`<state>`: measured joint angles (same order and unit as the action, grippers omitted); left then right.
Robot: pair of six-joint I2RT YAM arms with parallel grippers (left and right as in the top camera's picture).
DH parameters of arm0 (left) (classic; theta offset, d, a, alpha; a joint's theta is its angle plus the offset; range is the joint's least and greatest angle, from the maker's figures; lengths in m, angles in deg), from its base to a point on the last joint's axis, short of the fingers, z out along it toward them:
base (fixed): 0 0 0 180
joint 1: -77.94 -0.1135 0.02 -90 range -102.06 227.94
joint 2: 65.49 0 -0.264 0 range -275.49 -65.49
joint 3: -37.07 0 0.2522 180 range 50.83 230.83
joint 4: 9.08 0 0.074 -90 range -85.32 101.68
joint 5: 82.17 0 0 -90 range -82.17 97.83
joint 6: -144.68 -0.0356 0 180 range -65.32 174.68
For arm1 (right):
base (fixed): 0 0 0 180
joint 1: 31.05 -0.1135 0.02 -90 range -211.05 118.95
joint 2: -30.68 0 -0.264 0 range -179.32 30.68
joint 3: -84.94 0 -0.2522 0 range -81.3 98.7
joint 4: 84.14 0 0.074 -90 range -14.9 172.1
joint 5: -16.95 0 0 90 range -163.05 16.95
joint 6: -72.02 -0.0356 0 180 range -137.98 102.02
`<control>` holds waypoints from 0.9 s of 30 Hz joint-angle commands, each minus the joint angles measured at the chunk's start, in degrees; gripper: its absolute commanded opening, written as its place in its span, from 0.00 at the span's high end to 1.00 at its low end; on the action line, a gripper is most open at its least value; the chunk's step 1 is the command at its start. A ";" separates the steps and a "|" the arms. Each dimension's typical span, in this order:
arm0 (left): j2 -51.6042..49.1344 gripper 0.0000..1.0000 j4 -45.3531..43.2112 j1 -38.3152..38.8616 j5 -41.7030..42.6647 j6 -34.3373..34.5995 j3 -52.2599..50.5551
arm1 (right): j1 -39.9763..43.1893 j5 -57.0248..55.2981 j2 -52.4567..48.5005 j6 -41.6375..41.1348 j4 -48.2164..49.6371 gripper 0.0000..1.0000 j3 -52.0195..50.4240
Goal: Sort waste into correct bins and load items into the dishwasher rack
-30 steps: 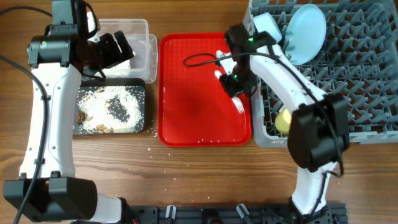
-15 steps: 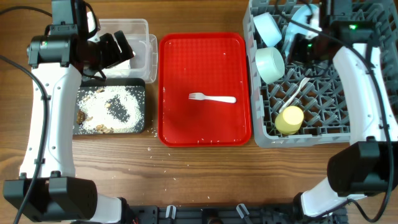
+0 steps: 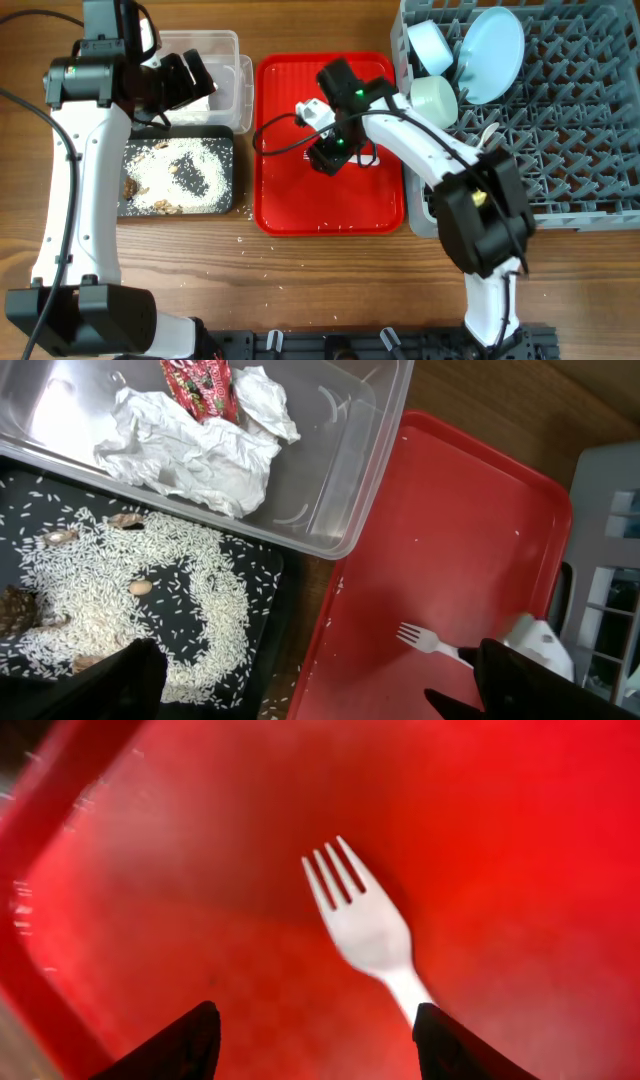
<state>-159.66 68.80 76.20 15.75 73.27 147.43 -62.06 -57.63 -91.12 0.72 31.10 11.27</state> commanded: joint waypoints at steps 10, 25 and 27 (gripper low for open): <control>0.31 0.00 -0.07 -0.26 -0.52 0.31 0.66 | 0.52 0.55 -6.49 7.93 7.10 0.43 -0.26; 0.31 0.00 -0.07 -0.26 -0.52 0.31 0.66 | 0.59 0.98 -4.79 -5.51 -6.58 0.96 7.30; 0.31 0.00 -0.07 -0.26 -0.52 0.31 0.66 | 0.68 0.68 -0.39 -8.61 -13.55 0.96 14.64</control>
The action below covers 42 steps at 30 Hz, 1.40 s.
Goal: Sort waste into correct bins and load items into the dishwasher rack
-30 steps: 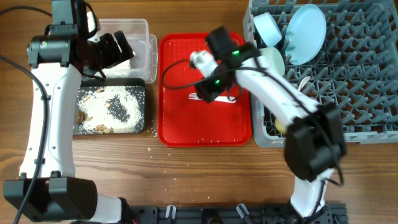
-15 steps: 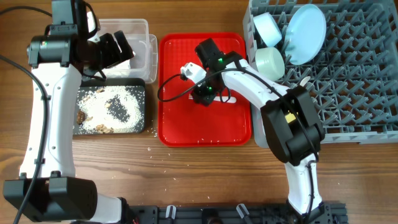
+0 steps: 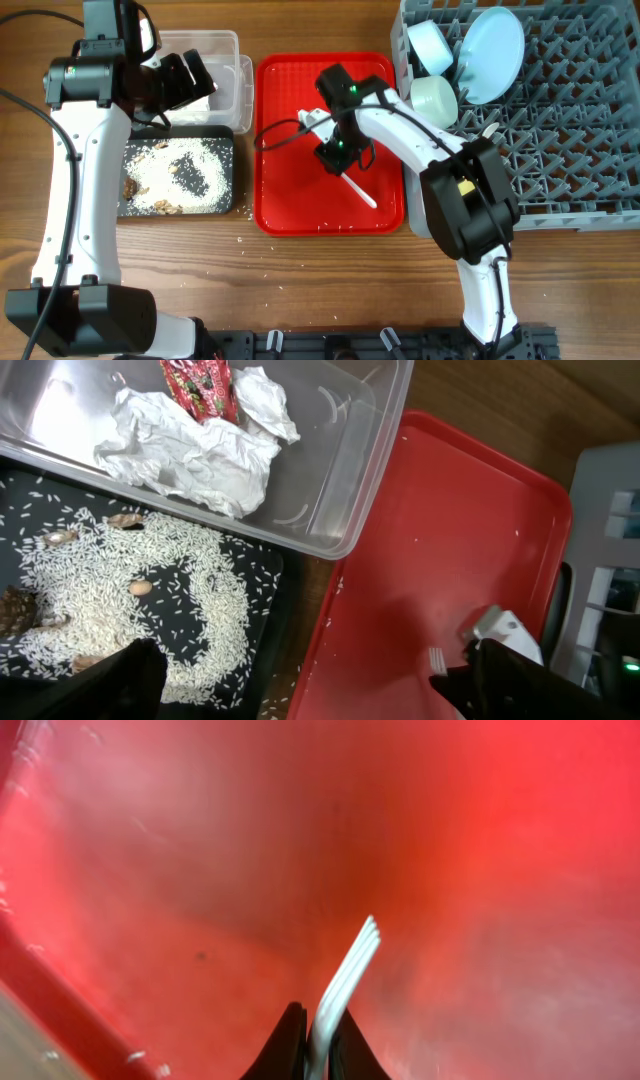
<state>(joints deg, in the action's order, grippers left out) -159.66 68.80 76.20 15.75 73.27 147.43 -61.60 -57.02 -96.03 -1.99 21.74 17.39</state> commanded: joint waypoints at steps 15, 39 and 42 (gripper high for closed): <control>0.31 0.00 -0.07 -0.26 -0.52 0.31 0.66 | 35.45 -12.50 20.33 -46.05 -13.03 0.22 13.18; 0.31 0.00 -0.09 -0.26 -0.52 0.31 0.66 | 25.81 -12.15 87.03 -16.26 44.09 0.00 -52.92; 0.31 0.00 -0.09 -0.26 -0.52 0.31 0.66 | 26.88 -11.76 102.68 -19.17 56.61 0.00 -77.50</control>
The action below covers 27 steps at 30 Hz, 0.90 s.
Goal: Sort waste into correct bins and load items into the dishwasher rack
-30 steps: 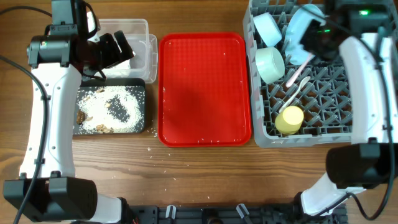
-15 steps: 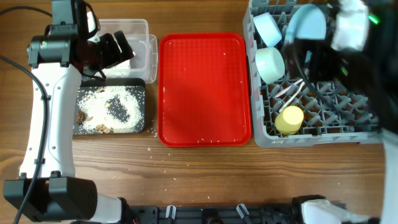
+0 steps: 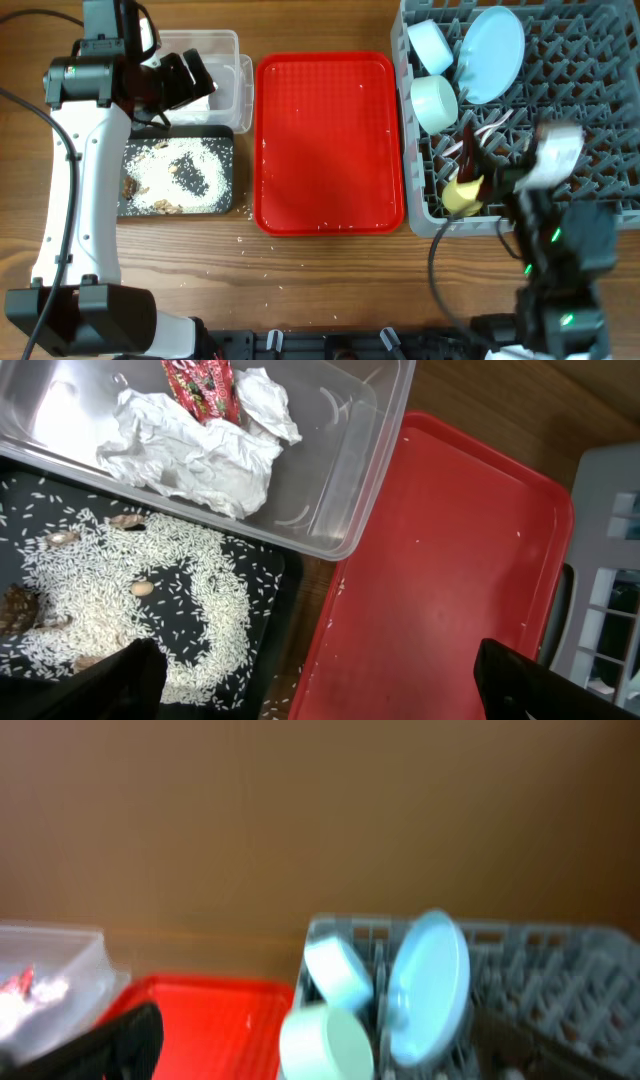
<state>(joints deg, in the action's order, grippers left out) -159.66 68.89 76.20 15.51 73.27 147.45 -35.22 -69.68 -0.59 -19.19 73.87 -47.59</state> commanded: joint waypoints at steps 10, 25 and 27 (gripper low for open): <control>0.31 0.00 -0.17 -0.26 -0.28 0.31 0.63 | 0.48 0.70 30.88 -5.16 8.41 0.00 -33.42; 5.86 0.00 3.61 -0.11 -6.19 -1.40 0.00 | 0.48 0.70 29.97 -5.16 8.41 0.00 -33.42; 13.79 0.00 -7.72 0.92 -4.09 -1.95 -7.39 | 0.48 0.70 29.97 -5.18 8.41 0.00 -33.42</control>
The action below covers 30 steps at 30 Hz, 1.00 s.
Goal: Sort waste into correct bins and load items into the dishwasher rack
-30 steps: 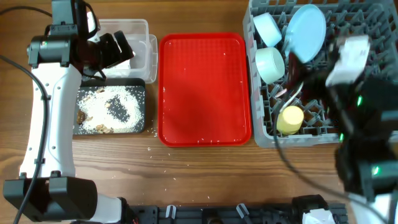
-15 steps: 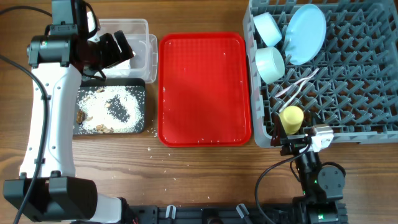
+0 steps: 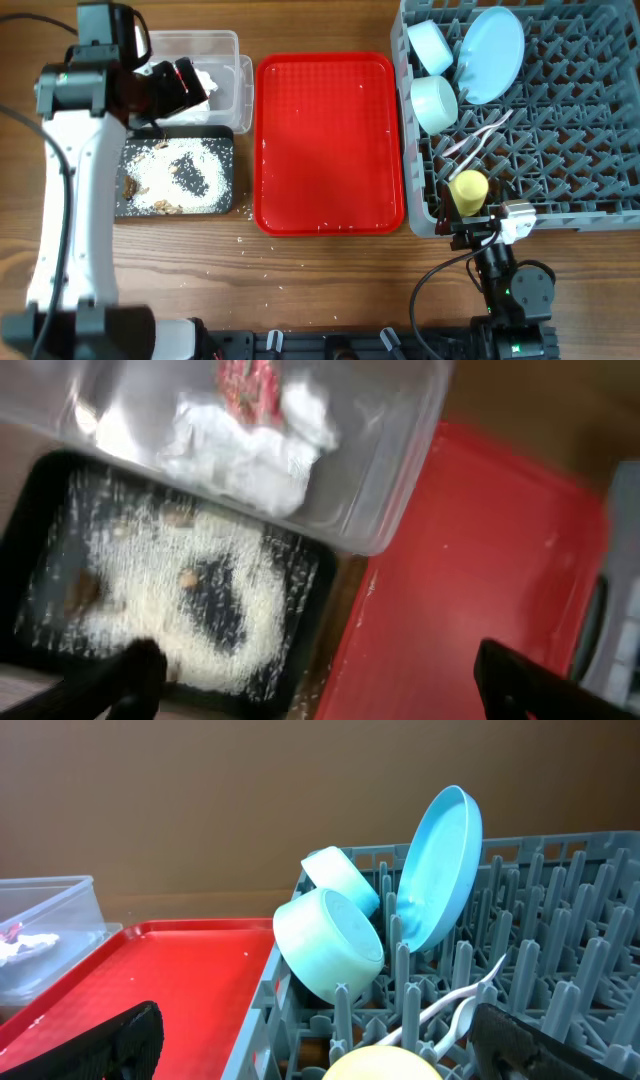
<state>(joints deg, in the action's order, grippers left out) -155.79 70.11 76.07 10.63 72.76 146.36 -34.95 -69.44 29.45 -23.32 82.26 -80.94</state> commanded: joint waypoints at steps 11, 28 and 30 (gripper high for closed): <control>69.70 0.00 -61.40 0.96 5.90 -5.20 -80.37 | 0.22 0.46 -0.07 -1.05 0.02 0.00 -0.07; 90.12 0.00 -61.99 -0.07 6.12 -8.70 -95.17 | 0.22 0.46 -0.07 -1.03 0.02 0.00 -0.07; 90.03 0.00 -61.99 -0.07 6.12 -8.70 -95.17 | 0.22 0.46 -0.07 -1.03 0.02 0.01 -0.07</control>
<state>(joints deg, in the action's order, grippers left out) -66.31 8.30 76.42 16.49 65.22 51.70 -34.95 -69.44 29.03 -23.34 82.11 -80.94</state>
